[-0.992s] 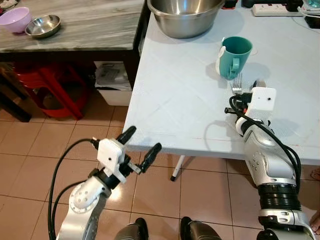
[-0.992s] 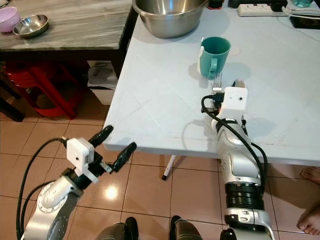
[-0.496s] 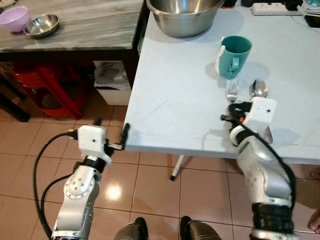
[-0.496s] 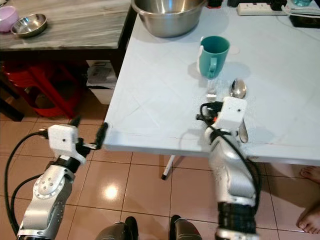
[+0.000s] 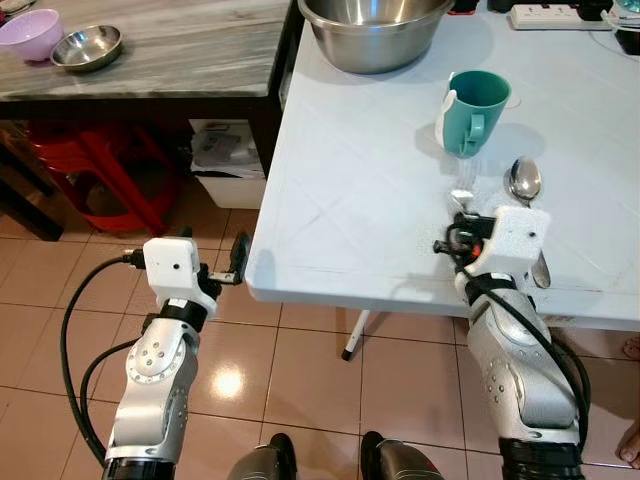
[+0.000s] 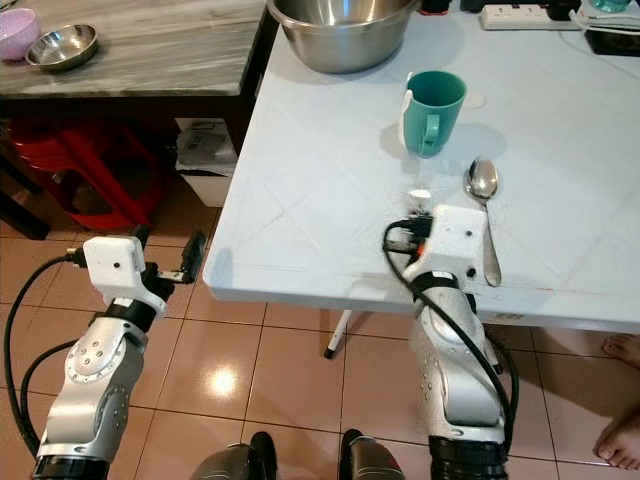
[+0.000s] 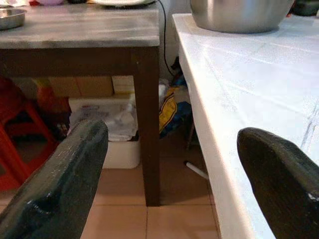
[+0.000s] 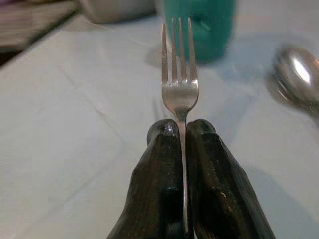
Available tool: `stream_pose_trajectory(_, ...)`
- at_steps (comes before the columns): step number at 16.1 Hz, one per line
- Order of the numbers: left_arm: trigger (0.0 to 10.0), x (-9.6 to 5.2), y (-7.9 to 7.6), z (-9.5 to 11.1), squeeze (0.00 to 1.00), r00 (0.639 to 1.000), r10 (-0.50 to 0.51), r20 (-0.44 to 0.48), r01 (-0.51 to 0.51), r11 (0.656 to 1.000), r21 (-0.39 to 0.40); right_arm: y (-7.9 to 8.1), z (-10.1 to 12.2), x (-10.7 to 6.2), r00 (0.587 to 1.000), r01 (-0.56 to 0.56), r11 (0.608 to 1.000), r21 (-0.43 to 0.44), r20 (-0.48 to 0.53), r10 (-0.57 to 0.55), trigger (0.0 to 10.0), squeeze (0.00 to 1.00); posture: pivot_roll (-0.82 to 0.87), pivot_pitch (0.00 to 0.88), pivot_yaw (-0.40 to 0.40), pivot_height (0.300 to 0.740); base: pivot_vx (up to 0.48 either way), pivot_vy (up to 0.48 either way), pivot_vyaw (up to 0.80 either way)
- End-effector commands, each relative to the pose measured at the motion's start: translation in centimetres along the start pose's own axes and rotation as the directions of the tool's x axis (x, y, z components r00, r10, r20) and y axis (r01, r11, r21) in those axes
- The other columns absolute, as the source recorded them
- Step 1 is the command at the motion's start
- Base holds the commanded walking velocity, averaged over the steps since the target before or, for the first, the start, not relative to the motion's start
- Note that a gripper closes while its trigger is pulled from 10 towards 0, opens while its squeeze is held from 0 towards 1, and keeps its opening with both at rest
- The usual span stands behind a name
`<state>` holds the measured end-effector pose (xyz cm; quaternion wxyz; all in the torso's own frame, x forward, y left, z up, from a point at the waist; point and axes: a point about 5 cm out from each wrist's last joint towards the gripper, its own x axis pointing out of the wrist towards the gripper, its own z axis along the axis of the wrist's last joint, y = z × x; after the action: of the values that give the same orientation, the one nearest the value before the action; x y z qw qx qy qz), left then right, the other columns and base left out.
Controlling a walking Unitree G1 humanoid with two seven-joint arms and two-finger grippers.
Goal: Setting the table
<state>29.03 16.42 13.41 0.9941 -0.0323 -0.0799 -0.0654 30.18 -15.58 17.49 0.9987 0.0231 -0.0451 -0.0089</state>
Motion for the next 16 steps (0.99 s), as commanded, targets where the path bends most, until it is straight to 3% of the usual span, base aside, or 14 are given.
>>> stream_pose_trajectory(1, 10.0, -0.2, 0.2, -0.5, 0.00, 1.000, 0.001, -0.029, -0.001, 1.000, 0.005, 0.5, 0.7, -0.2, 0.999, -0.021, 0.999, -0.031, 0.048, 0.022, 10.0, 0.00, -0.10, 0.201, 0.075, 0.740, 0.000, 0.000, 0.00)
stream_pose_trajectory(3, 10.0, 0.0, -0.1, -0.6, 0.00, 1.000, -0.009, -0.029, 0.009, 1.000, 0.006, 0.3, 0.5, -0.1, 1.000, 0.009, 1.000, 0.014, 0.019, -0.009, 10.0, 0.00, -0.10, 0.193, 0.077, 0.740, 0.000, 0.000, 0.00)
stream_pose_trajectory(5, 10.0, 0.2, -0.1, -0.6, 0.00, 1.000, 0.001, -0.028, -0.001, 1.000, 0.004, 0.2, 0.3, -0.2, 0.999, 0.000, 0.998, -0.059, 0.040, 0.002, 10.0, 0.00, -0.10, 0.188, 0.078, 0.740, 0.000, 0.000, 0.00)
stream_pose_trajectory(7, 10.0, 0.3, -0.1, -0.7, 0.00, 0.999, 0.012, -0.035, -0.014, 0.999, -0.031, 0.4, 0.1, -0.1, 0.999, -0.009, 1.000, -0.029, 0.032, 0.010, 10.0, 0.00, -0.10, 0.184, 0.080, 0.740, 0.000, 0.000, 0.00)
stream_pose_trajectory(13, 10.0, 0.4, -0.4, -0.8, 0.00, 0.999, -0.011, -0.037, 0.011, 1.000, -0.013, 0.8, -0.2, 0.1, 0.999, -0.021, 1.000, 0.019, 0.032, 0.020, 10.0, 0.00, -0.08, 0.177, 0.080, 0.740, 0.000, 0.359, 0.00)
stream_pose_trajectory(16, 10.0, 0.3, -0.2, -0.8, 0.00, 0.999, -0.003, -0.039, 0.003, 1.000, -0.008, 1.1, -0.4, 0.1, 0.999, -0.030, 0.999, 0.022, 0.028, 0.029, 10.0, 0.00, -0.08, 0.177, 0.078, 0.740, 0.000, 0.458, -0.48)
